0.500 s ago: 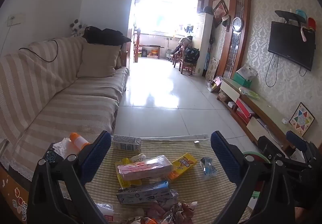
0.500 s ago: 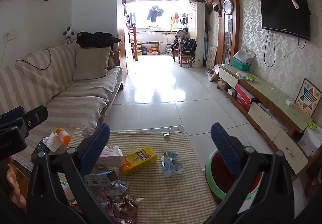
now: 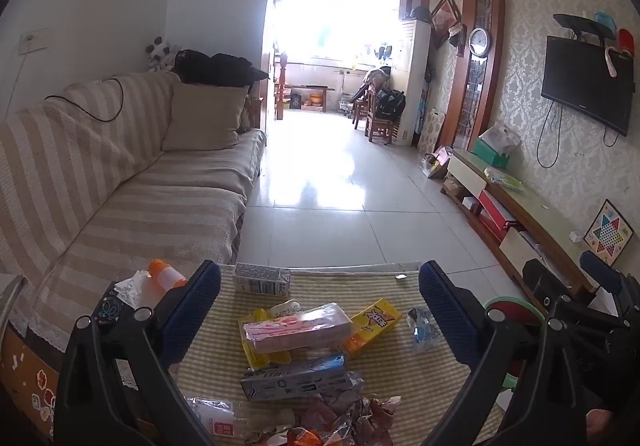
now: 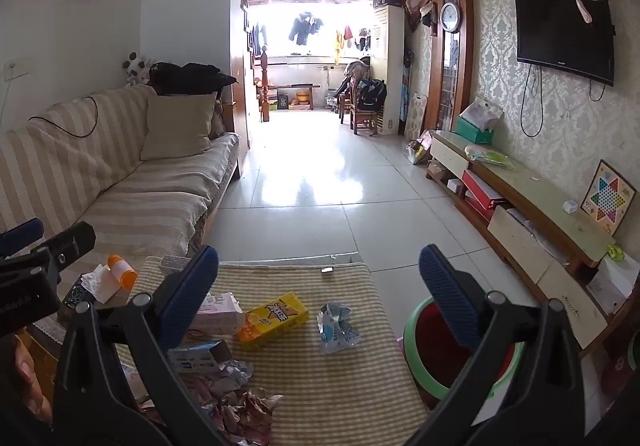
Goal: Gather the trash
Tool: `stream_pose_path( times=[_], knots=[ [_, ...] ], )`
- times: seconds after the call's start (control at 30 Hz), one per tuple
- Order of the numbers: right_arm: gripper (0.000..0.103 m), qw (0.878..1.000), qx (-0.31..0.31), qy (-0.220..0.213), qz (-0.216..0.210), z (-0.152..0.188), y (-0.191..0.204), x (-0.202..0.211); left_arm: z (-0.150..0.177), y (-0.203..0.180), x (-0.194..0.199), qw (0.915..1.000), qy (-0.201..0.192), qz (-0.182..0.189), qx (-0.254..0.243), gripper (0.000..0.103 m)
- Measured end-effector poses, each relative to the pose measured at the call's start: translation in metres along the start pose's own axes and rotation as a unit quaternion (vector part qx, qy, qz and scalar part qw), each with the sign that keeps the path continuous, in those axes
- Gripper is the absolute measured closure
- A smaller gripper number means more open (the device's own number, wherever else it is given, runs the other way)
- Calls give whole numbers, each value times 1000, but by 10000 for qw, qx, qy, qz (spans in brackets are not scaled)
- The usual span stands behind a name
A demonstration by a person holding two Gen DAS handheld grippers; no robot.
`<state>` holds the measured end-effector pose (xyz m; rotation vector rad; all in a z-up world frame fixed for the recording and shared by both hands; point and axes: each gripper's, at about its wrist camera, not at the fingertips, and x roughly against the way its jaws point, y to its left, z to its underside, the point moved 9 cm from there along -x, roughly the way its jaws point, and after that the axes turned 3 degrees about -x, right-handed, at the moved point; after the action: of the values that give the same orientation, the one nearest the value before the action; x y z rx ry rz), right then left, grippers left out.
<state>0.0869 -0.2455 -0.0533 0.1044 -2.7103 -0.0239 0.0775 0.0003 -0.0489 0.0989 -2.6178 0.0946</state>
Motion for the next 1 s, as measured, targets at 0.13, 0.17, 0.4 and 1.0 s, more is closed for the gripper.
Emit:
stream_pose_path(
  times=[0.13,0.17,0.4,1.0],
  knots=[
    [4,10000,26,-20,63,-3,5,1,1,4,1,10000,29,-29,47,8],
    [4,9999,41,-25,99,-4,4,2,1,5,2,10000,10,-45,69,8],
    [4,9997,85,-95,218,-9,4,8,-1,4,7,9999,-65,-92,41,8],
    [4,9996,37,-125,248,-13,2,7,-3,15,2,9991,-71,-194,370,8]
  ],
)
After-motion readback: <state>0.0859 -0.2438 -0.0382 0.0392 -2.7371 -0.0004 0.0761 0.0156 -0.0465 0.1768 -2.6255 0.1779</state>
